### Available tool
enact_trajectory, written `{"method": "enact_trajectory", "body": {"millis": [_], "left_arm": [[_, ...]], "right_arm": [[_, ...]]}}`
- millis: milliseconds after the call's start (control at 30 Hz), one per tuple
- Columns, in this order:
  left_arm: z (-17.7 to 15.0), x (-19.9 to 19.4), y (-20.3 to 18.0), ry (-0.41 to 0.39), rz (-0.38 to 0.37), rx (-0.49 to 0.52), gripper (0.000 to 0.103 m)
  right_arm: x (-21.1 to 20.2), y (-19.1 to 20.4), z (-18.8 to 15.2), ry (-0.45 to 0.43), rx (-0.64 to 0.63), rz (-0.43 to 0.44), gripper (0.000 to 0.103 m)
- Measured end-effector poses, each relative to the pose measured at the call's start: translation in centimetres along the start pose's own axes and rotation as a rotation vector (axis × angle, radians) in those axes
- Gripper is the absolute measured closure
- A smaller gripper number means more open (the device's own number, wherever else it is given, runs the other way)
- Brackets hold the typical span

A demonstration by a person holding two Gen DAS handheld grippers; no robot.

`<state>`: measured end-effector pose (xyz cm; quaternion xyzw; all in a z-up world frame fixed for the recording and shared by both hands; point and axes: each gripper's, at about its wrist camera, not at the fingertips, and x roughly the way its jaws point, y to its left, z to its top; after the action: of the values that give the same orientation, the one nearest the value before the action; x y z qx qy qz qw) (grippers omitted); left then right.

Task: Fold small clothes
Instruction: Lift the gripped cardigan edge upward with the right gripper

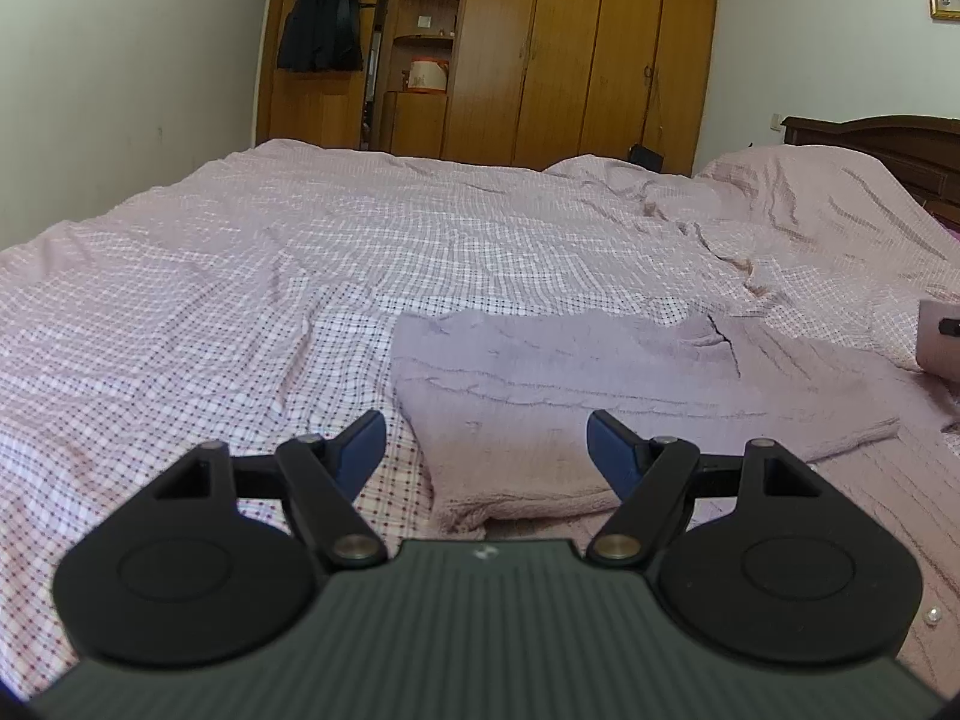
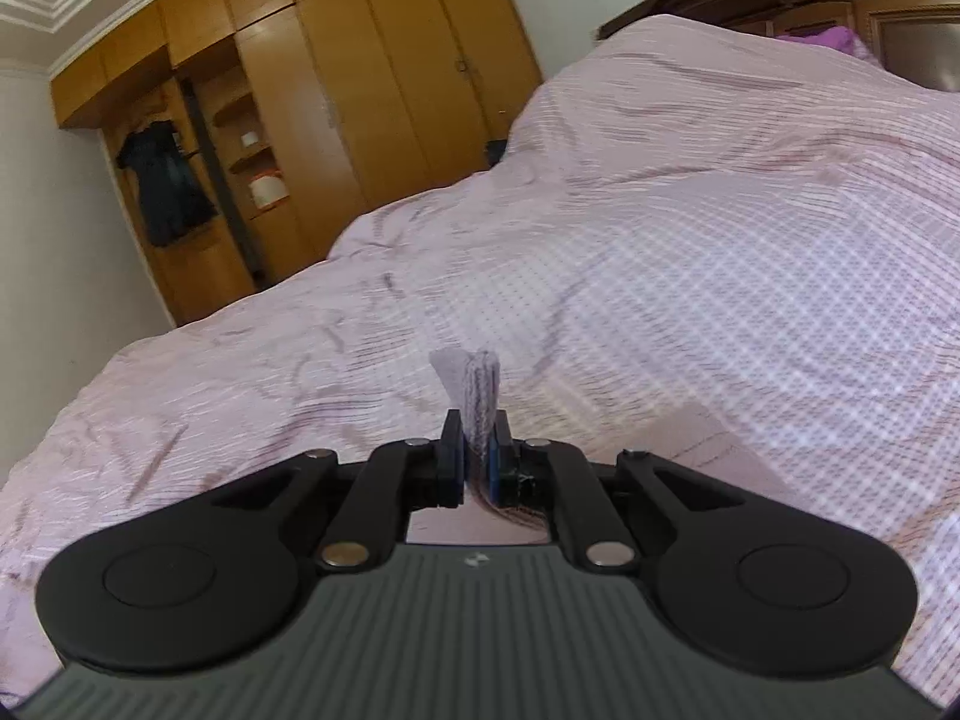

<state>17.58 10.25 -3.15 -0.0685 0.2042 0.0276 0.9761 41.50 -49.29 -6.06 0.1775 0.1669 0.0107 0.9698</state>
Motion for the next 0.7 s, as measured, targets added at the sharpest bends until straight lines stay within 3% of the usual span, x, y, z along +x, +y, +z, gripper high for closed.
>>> {"method": "enact_trajectory", "body": {"millis": [367,700], "left_arm": [[0.3,-0.3,-0.3,-0.014,-0.021,-0.008,0.028],[0.8,-0.6,-1.2,-0.012,-0.061,-0.006,0.028]], "right_arm": [[-1.7,7.9,-0.4,-0.017,-0.064,0.145,0.096],[-1.4,16.5,-4.6,-0.002,0.074,0.279,0.096]]}}
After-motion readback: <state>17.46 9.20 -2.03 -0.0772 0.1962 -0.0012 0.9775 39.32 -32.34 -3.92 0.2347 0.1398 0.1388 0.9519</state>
